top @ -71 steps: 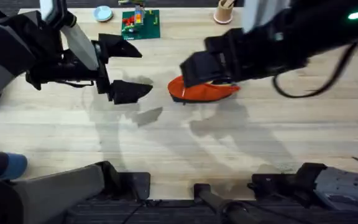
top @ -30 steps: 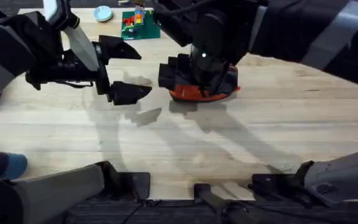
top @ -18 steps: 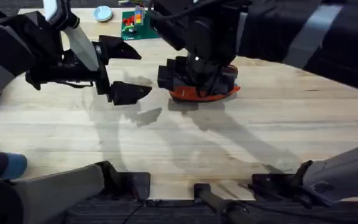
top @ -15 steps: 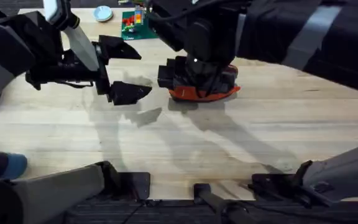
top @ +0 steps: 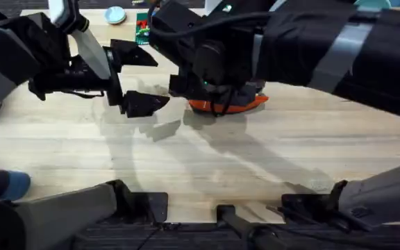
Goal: Unzip the bag, pick up the pens from the table one at a time and place them inside, then zip the bag closed.
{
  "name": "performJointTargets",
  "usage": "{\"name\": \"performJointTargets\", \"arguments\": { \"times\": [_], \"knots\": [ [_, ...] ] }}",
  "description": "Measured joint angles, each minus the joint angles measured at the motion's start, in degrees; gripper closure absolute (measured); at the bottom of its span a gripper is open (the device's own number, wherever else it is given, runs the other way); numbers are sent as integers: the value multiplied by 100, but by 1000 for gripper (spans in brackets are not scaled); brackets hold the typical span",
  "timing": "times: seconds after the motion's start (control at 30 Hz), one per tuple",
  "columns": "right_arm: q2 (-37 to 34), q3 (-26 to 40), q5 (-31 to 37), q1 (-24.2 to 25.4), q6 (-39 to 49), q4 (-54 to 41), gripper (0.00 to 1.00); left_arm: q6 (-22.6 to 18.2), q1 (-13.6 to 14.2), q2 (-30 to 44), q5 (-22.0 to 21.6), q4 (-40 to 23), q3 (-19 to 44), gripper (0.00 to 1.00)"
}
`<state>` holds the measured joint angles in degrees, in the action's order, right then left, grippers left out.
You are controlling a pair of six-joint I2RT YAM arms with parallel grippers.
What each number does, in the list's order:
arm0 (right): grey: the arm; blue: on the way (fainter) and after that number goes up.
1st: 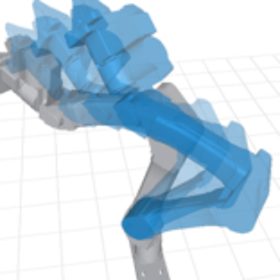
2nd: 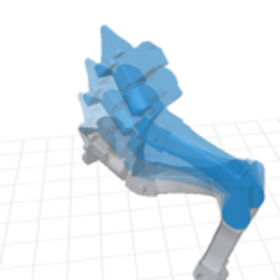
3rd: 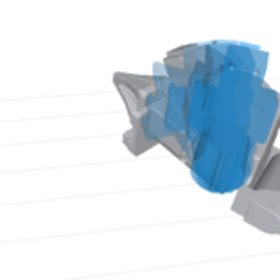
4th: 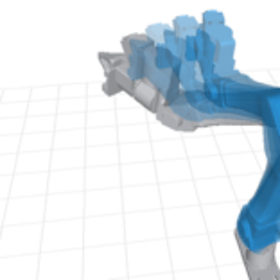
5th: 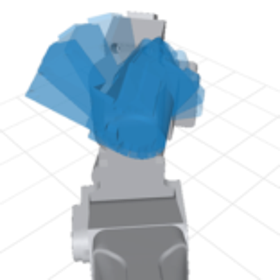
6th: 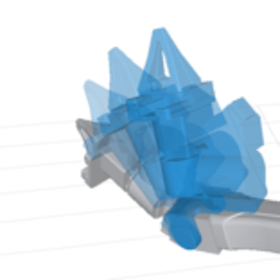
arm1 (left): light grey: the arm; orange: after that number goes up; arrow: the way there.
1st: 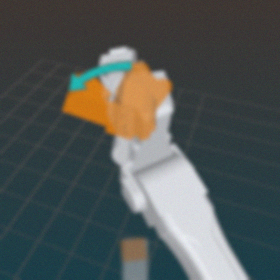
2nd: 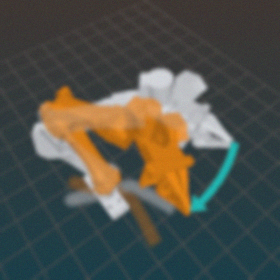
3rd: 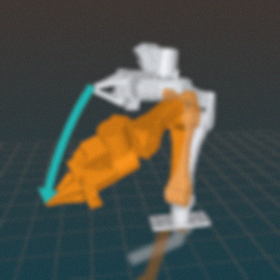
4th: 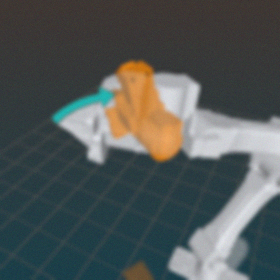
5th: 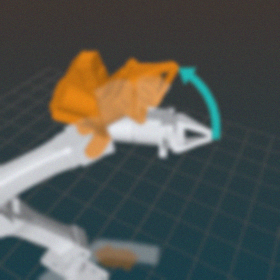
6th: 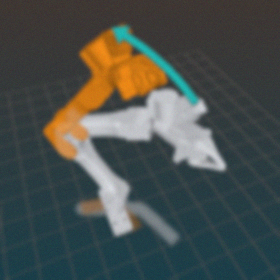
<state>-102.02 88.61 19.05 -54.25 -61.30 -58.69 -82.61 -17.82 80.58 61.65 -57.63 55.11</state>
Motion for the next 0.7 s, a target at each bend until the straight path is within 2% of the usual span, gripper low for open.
{"name": "performJointTargets", "arguments": {
  "times": [0.7],
  "knots": [
    [-114, -25, 109, 187, -131, 287, 5, 0, 0, 0, -2, 0, 0, 5]
  ]
}}
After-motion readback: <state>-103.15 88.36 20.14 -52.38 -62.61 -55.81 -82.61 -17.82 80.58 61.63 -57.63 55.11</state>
